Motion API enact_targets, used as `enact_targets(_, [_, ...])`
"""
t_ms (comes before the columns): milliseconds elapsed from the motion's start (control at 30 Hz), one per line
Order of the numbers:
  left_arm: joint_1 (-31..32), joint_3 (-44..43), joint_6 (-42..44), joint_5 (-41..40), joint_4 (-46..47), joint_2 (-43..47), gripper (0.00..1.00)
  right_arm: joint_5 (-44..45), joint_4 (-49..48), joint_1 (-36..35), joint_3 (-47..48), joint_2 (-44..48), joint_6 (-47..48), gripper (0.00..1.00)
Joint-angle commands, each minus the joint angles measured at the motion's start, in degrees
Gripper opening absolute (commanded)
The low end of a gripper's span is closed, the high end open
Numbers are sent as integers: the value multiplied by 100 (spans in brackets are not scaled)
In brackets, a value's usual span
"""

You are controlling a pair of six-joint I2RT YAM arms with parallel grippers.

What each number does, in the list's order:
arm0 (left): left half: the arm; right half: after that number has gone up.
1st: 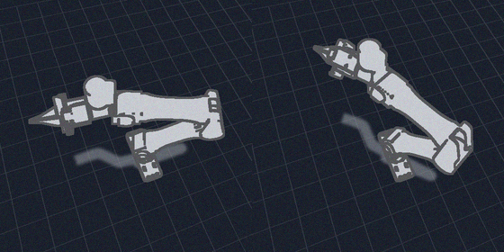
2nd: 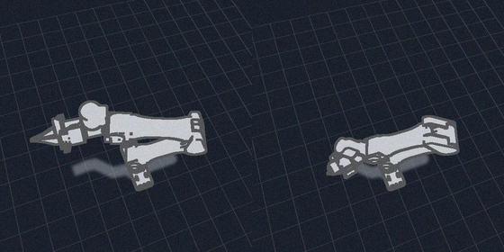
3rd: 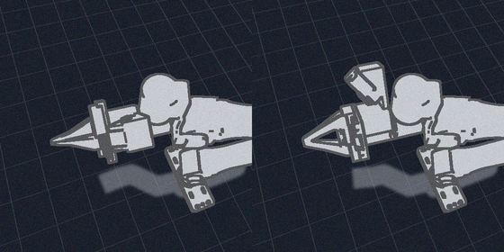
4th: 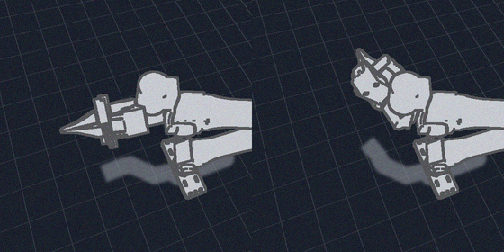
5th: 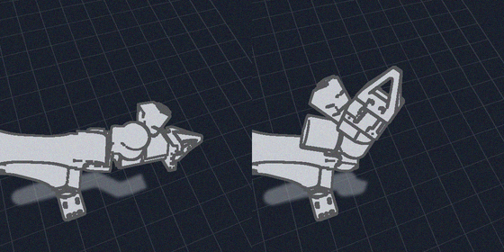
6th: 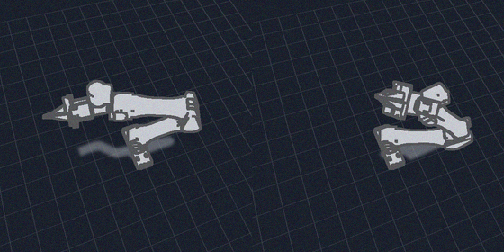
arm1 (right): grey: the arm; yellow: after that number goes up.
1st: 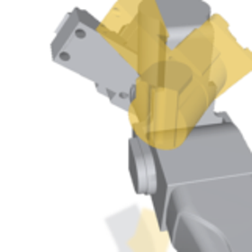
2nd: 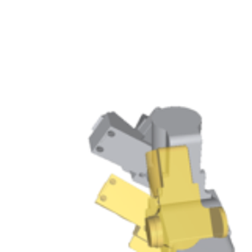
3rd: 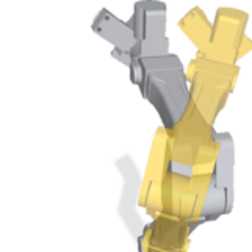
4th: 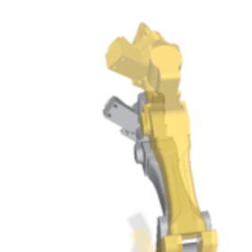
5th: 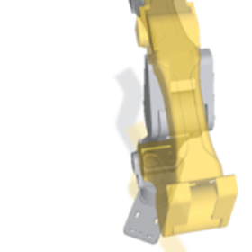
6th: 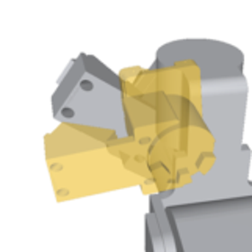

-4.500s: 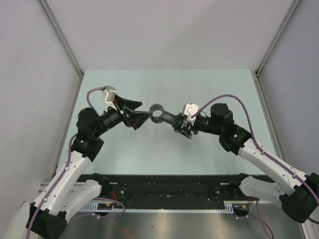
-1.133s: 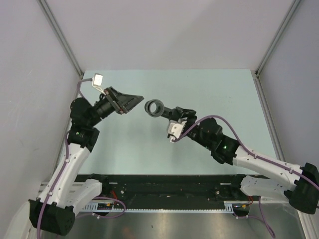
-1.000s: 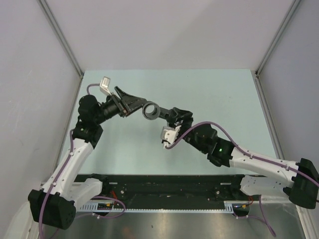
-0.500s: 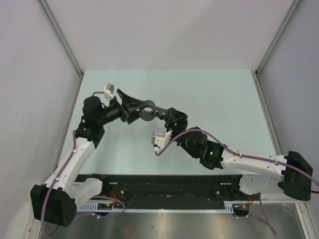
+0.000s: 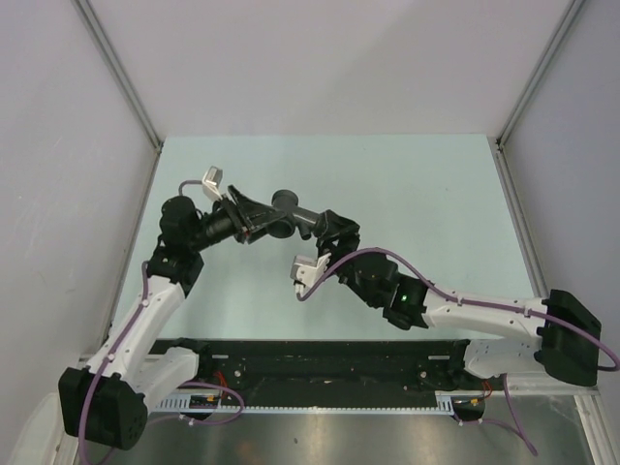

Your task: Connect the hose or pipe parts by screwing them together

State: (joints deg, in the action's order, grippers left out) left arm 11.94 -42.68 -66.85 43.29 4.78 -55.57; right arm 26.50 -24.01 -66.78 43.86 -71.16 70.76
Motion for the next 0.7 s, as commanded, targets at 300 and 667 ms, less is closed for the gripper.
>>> enact_targets(300, [255,1314,3192,-136,2686,941,48,-3937,985,1602,334,1006,-3365,0])
enact_targets(667, [739,2053,4928,-1128,2722,1593,81,-6607,1354,2759,378,945,-4651,0])
